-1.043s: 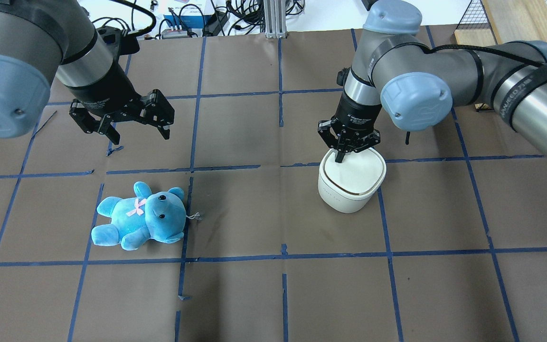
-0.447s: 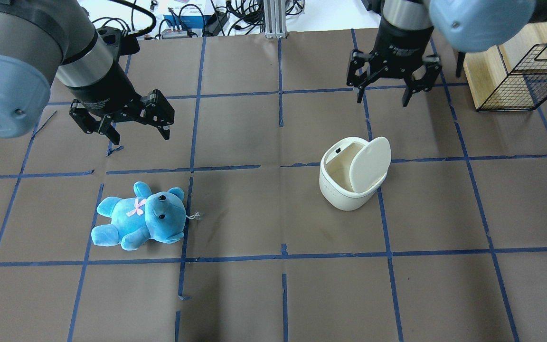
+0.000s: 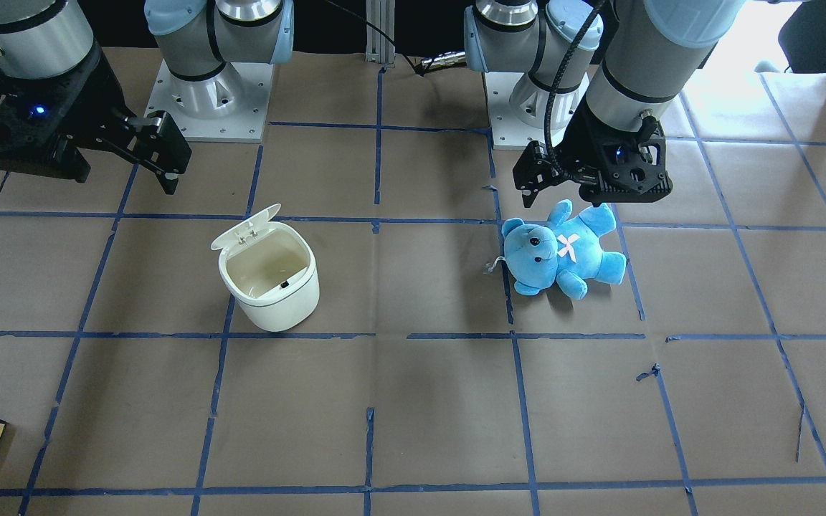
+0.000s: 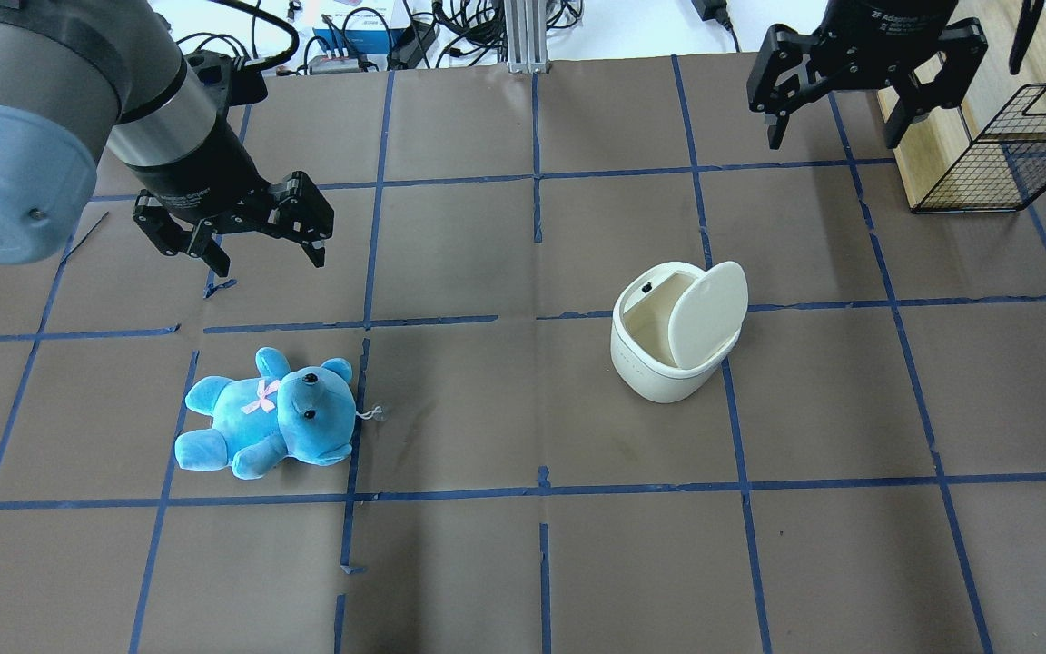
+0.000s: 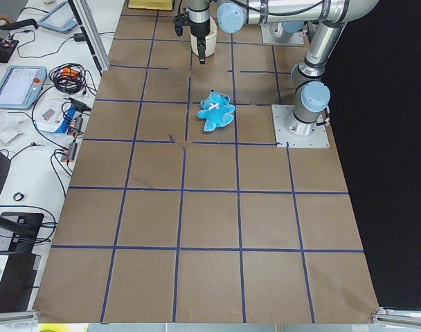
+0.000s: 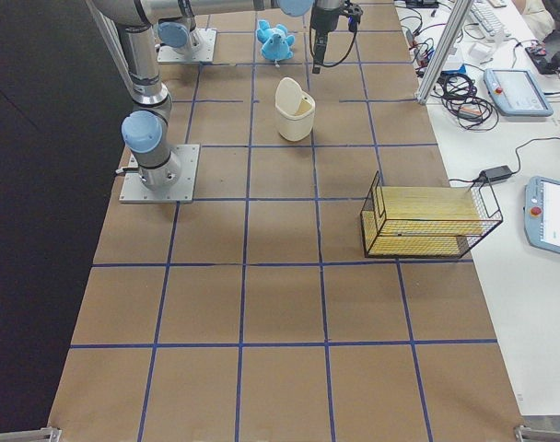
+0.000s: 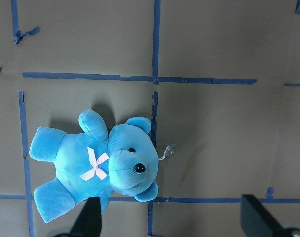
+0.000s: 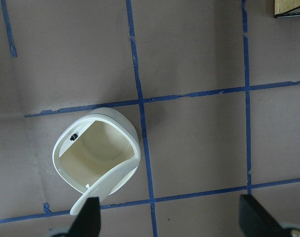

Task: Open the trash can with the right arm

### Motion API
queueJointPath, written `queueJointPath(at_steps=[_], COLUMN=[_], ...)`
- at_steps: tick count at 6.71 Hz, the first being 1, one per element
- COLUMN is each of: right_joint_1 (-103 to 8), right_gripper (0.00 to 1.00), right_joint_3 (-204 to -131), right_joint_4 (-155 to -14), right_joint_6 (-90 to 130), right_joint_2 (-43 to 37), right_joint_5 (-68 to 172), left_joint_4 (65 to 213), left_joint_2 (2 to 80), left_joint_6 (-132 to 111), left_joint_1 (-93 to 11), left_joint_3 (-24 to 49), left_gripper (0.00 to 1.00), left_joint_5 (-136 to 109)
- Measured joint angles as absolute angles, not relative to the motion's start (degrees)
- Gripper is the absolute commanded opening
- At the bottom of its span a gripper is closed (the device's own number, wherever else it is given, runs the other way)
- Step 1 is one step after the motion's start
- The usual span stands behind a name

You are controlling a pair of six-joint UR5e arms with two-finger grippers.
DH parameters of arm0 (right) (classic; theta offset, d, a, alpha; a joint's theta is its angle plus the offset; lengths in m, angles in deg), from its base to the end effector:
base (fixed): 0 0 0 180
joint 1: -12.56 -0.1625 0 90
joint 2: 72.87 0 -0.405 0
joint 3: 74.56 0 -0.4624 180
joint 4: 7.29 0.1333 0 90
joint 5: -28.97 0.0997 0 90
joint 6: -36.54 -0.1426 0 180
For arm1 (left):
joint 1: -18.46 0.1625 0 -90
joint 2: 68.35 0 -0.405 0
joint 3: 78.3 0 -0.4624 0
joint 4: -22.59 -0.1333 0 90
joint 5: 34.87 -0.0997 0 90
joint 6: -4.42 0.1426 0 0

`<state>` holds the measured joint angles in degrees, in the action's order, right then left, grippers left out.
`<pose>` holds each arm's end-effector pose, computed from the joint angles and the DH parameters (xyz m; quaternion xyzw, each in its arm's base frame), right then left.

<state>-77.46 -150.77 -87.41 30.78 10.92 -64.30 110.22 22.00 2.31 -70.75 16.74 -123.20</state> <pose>0.1254 -0.5960 0.4799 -0.0495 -0.9982 -0.0186 0.0295 -0.1298 -0.5567 0.3765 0.0257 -0.9992 -0.0265 0.0143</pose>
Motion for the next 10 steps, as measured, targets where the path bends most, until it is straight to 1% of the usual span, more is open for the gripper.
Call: queueJointPath(at_steps=[10], right_joint_1=[-79.11], right_gripper=[1.0], right_joint_3=[-152.38], right_joint_4=[-86.55], right_joint_6=[33.04], right_joint_2=[11.23], right_joint_5=[-60.41], left_joint_4=[110.22], left_joint_2=[22.0], left_joint_6=[2.31], left_joint_1=[-70.75], left_joint_3=[16.71], left_gripper=[1.0], left_joint_5=[-123.2])
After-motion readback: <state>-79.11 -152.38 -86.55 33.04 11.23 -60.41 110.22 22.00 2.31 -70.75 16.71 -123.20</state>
